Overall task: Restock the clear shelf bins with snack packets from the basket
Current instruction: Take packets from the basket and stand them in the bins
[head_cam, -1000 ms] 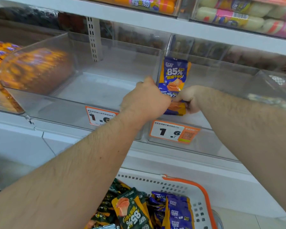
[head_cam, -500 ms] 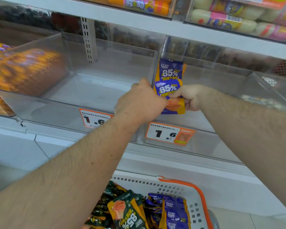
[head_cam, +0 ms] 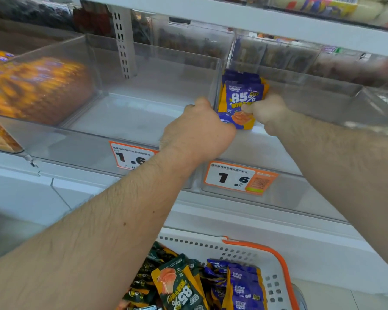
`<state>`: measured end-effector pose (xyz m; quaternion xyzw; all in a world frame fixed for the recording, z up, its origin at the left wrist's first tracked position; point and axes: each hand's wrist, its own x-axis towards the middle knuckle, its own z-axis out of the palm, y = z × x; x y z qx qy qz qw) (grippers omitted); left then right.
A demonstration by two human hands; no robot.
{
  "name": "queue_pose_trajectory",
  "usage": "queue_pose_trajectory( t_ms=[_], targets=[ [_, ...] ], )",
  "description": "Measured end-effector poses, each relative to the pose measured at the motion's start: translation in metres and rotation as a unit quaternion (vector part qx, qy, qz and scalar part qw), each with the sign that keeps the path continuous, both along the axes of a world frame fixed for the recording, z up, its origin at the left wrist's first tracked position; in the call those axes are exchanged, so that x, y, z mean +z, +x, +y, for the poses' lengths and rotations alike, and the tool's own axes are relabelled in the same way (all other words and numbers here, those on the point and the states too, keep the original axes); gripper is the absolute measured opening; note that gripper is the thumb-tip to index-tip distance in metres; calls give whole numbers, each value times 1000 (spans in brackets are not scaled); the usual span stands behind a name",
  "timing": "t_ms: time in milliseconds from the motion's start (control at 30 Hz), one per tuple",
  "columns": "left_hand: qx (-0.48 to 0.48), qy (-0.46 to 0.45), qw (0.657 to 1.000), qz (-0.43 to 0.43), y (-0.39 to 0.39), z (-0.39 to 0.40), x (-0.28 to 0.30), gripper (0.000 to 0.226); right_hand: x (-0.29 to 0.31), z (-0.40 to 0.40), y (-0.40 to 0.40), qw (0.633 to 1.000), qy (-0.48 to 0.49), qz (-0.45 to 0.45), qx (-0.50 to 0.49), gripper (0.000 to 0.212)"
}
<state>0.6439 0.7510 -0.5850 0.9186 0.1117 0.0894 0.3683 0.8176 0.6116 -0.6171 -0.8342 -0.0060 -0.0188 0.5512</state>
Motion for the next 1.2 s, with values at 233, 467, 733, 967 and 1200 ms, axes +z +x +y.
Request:
queue_pose_trajectory(
  t_ms=[233,467,733,967,1200],
  targets=[
    [2,5,1000,2,0,0,1,31,-13,2,0,1000,-11,23,-15,56],
    [3,2,1000,2,0,0,0,30,-17,14,6,996,-21,85,-23,20],
    [6,2,1000,-3,2,0,0,29,-9,12,4,992,-48,119,6,40],
    [6,-1,1000,-10,2,1,-1,28,-12,9,4,990,-60,128,4,45],
    [5,0,1000,-11,3,0,-2,33,-3,4,-5,984,-82,156,9,53]
  ],
)
